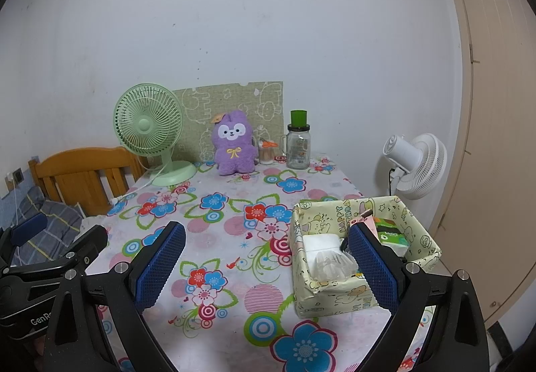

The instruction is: Organize soft objects

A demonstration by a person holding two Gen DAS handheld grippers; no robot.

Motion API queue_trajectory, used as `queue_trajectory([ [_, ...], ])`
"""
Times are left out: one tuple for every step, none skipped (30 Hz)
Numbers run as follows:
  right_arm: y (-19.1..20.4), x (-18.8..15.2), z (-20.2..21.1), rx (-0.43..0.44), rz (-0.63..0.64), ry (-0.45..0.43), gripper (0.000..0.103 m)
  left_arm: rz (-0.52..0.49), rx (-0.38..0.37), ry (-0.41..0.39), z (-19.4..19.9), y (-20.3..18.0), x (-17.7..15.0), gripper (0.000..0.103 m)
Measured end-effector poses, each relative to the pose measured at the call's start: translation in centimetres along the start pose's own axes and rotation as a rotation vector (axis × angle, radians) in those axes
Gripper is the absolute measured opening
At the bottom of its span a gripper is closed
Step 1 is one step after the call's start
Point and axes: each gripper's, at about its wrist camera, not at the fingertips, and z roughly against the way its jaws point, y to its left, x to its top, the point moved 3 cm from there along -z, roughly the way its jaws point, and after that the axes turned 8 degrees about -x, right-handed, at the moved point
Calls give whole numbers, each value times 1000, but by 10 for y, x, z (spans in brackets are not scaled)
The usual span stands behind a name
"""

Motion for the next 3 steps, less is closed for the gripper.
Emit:
queue_trajectory([
  [1,0,0,0,0,0,99,0,0,0,0,0,0,103],
  [0,0,0,0,0,0,99,1,0,0,0,0,0,103],
  [0,0,0,0,0,0,99,1,0,1,0,0,0,103],
])
